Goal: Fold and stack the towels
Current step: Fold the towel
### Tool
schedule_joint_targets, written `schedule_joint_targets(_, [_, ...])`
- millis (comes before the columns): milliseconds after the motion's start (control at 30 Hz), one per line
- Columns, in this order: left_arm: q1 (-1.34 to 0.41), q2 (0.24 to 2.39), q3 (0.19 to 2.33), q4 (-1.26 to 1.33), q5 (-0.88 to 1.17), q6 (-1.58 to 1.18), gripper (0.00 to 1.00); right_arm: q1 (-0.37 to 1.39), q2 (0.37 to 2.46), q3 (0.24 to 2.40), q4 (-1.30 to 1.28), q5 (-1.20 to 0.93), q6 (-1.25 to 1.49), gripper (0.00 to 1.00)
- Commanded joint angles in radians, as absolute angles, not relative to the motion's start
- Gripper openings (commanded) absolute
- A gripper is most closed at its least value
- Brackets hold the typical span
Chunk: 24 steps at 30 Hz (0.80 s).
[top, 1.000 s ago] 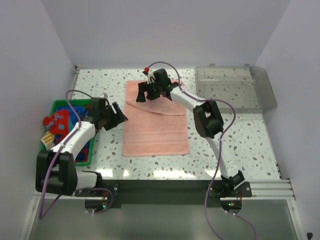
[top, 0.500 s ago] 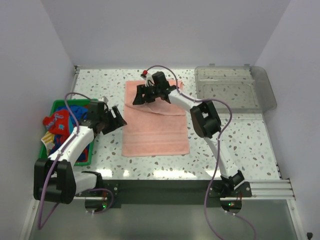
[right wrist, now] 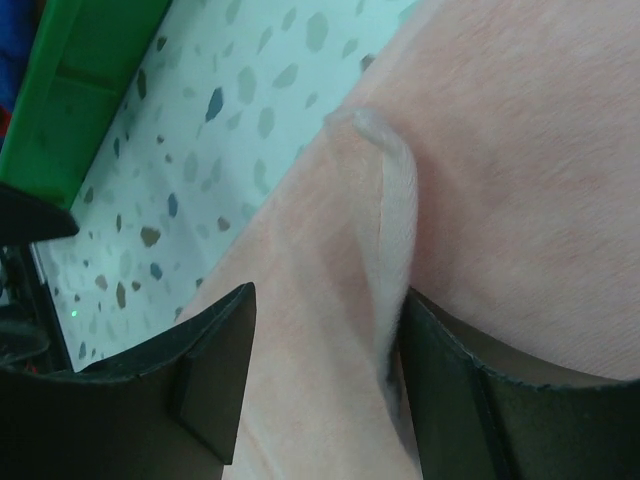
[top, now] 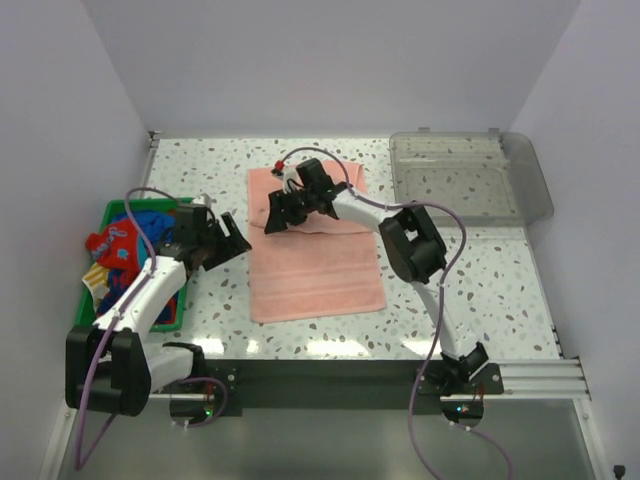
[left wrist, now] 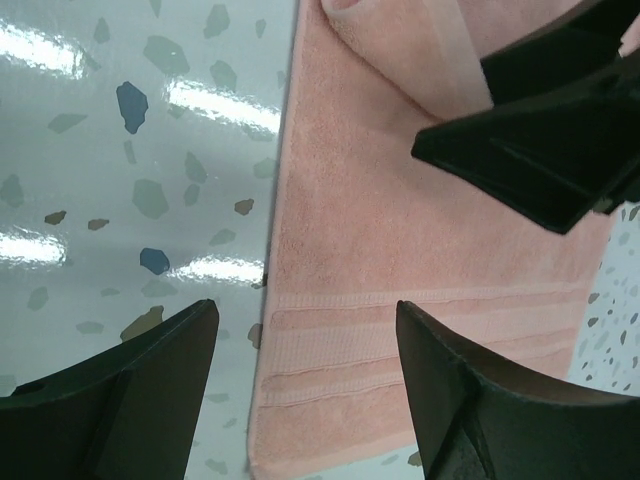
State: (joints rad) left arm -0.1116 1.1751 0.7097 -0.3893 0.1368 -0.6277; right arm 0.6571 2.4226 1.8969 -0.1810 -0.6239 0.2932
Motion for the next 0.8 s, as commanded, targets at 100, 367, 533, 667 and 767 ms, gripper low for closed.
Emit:
schedule_joint_targets(100, [-0.107,1.161,0.719,-0.354,0.123,-0.690,0.77,0.725,2.174,1.746,-0.356,-0.577,0.065,0.61])
schedule_joint_targets(367, [-0.107,1.255,0.764,-0.276,0.166,-0.775,0.73,0.658,1.964,1.533,-0.370,-0.261,0.121,0.62])
schedule_joint_targets(533, [-0.117,1.393,0.843,-0.226,0.153,-0.788,0.61,0.532,1.847,1.362,-0.273,-0.175,0.294,0.61])
schedule_joint_targets(667, [-0.135,1.503,0.919,-0.199,0.121,-0.779,0.56,0.483,1.816,1.316,-0.271,-0.104,0.347,0.61])
schedule_joint_targets(767, [-0.146,1.606,0.982,-0.206,0.095,-0.765,0.54,0.462,1.801,1.289,-0.258,-0.075,0.380,0.61])
